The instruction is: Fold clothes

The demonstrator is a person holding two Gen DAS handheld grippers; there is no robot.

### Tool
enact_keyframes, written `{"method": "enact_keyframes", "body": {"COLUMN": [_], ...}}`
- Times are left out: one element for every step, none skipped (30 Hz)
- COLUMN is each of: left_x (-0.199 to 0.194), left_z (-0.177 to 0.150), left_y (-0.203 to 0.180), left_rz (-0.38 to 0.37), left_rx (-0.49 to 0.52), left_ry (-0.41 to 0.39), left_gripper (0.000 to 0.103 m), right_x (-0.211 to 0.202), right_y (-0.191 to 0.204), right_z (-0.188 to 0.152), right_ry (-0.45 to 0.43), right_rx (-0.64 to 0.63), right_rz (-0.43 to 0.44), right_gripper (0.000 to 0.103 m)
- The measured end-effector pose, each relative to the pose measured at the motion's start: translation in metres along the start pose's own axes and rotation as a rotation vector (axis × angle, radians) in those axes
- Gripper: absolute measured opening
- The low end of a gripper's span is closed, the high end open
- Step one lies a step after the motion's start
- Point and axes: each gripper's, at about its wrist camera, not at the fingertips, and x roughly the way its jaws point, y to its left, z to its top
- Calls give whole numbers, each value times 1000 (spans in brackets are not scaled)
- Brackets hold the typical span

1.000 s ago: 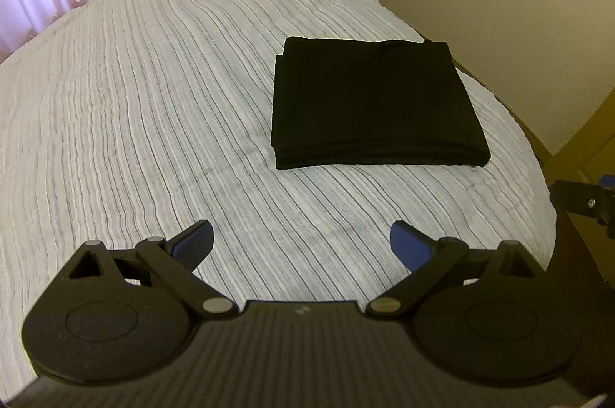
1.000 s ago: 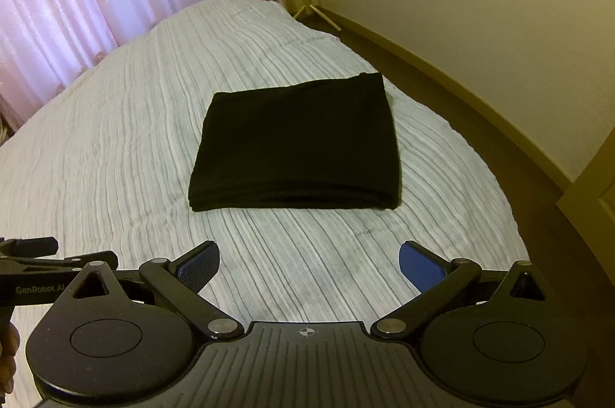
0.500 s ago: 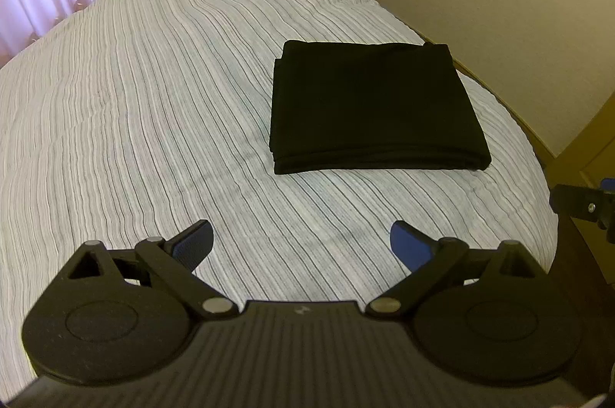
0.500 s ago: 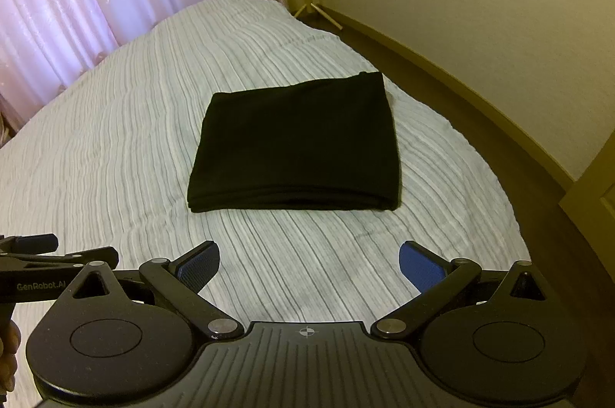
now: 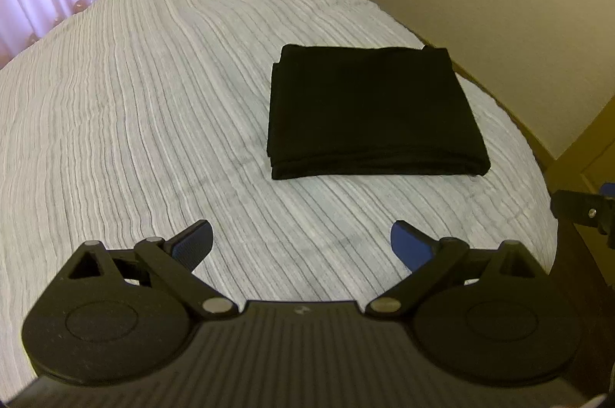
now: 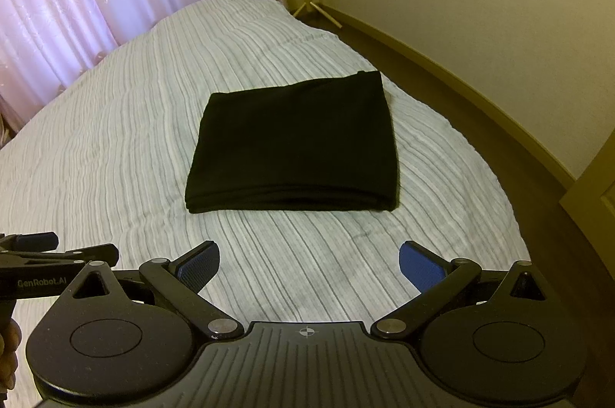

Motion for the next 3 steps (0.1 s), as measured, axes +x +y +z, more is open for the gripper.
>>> {"method": "enact_keyframes", "body": {"left_x": [-1, -1, -1], "left_z": [1, 1, 2], "left_y": [-1, -1, -1], "left_rz": [-1, 0, -3], "left_rx": [-3, -4, -3], "left_ry": [-10, -16, -16], "left_gripper": [98, 98, 98], "right_x": [0, 0, 0], "right_y": [-1, -2, -2], "right_z": [0, 0, 0], "right_ry": [1, 1, 1], "right_rx": [1, 2, 4], "right_rz": [0, 0, 0], "right_gripper": [102, 102, 102]}}
